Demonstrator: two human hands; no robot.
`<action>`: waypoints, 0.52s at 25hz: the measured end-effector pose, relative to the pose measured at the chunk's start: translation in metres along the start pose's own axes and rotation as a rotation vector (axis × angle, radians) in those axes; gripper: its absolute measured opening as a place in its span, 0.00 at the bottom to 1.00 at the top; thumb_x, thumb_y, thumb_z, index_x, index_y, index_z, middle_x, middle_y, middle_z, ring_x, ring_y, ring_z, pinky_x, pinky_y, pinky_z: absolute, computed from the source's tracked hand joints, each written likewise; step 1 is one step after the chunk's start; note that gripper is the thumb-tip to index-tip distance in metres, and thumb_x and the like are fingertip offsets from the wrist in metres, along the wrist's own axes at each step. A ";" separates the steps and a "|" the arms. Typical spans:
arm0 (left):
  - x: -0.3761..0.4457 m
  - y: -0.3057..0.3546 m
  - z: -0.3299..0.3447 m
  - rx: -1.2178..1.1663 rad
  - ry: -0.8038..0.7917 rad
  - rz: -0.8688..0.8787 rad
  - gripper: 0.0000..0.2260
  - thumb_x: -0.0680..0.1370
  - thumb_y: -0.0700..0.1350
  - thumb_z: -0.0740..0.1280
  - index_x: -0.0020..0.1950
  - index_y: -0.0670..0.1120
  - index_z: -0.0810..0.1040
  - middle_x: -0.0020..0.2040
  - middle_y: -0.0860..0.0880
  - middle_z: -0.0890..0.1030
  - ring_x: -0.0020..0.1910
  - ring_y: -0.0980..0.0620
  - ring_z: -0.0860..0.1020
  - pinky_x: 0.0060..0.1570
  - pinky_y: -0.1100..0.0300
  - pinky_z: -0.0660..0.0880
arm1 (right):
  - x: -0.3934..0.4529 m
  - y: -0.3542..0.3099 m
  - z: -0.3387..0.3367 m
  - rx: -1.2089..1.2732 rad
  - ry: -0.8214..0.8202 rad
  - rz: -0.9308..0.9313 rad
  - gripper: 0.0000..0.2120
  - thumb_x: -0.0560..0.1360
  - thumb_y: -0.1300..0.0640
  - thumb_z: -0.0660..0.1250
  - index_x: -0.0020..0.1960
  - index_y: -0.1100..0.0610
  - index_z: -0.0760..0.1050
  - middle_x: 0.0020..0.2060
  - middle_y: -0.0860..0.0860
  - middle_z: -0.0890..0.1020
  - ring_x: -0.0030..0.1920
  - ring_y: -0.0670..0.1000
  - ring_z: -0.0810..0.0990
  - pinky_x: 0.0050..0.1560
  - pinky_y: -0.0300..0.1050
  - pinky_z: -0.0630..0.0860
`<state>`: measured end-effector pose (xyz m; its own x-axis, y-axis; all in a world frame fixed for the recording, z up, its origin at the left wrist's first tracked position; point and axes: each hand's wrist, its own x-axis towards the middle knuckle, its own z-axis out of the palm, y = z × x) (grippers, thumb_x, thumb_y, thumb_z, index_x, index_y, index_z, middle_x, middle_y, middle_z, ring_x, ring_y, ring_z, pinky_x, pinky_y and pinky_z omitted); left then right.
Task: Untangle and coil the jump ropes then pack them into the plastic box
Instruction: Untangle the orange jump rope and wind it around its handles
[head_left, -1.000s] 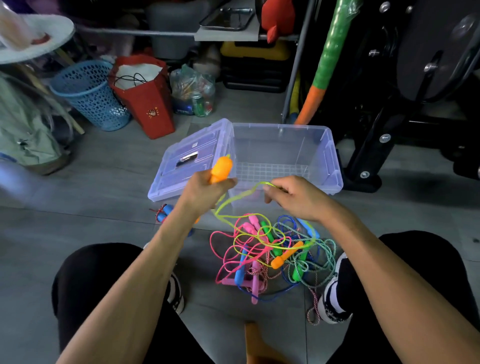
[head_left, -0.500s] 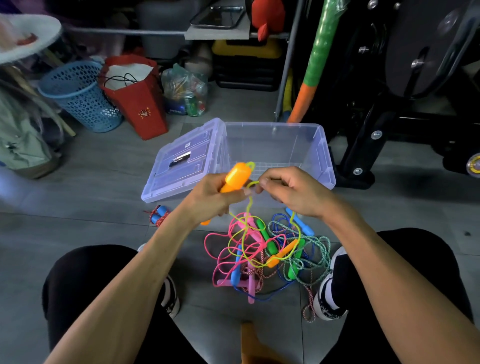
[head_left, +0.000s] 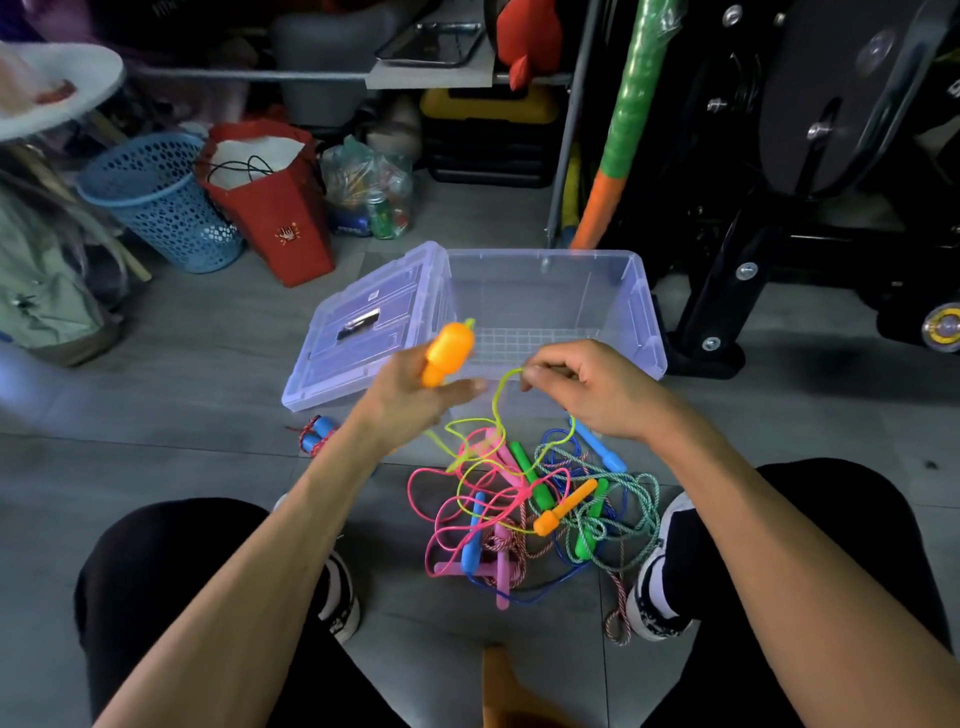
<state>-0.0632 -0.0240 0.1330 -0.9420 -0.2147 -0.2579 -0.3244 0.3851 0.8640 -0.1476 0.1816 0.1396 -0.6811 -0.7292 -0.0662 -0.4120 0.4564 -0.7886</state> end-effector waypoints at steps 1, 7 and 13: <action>-0.007 0.008 0.008 -0.020 -0.097 0.075 0.08 0.76 0.44 0.72 0.53 0.45 0.80 0.36 0.53 0.79 0.25 0.60 0.71 0.27 0.69 0.68 | 0.000 -0.003 0.003 -0.001 -0.022 -0.017 0.10 0.81 0.55 0.62 0.46 0.55 0.80 0.24 0.41 0.71 0.27 0.43 0.67 0.32 0.39 0.63; 0.005 -0.004 -0.010 -0.330 0.412 -0.138 0.07 0.77 0.45 0.69 0.39 0.46 0.80 0.30 0.54 0.78 0.26 0.55 0.69 0.26 0.66 0.67 | -0.007 0.010 -0.002 -0.026 -0.016 0.106 0.10 0.79 0.53 0.64 0.43 0.57 0.79 0.34 0.54 0.81 0.35 0.53 0.78 0.39 0.52 0.75; 0.007 -0.016 0.006 -0.063 0.154 0.030 0.12 0.74 0.49 0.72 0.46 0.41 0.78 0.35 0.48 0.73 0.31 0.52 0.69 0.32 0.57 0.70 | -0.006 0.004 -0.008 -0.041 0.052 0.030 0.10 0.80 0.54 0.64 0.44 0.54 0.81 0.34 0.57 0.80 0.35 0.58 0.76 0.38 0.51 0.74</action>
<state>-0.0648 -0.0264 0.1147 -0.9251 -0.3411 -0.1667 -0.2859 0.3369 0.8971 -0.1504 0.1920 0.1418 -0.7236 -0.6879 -0.0562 -0.4147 0.4984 -0.7613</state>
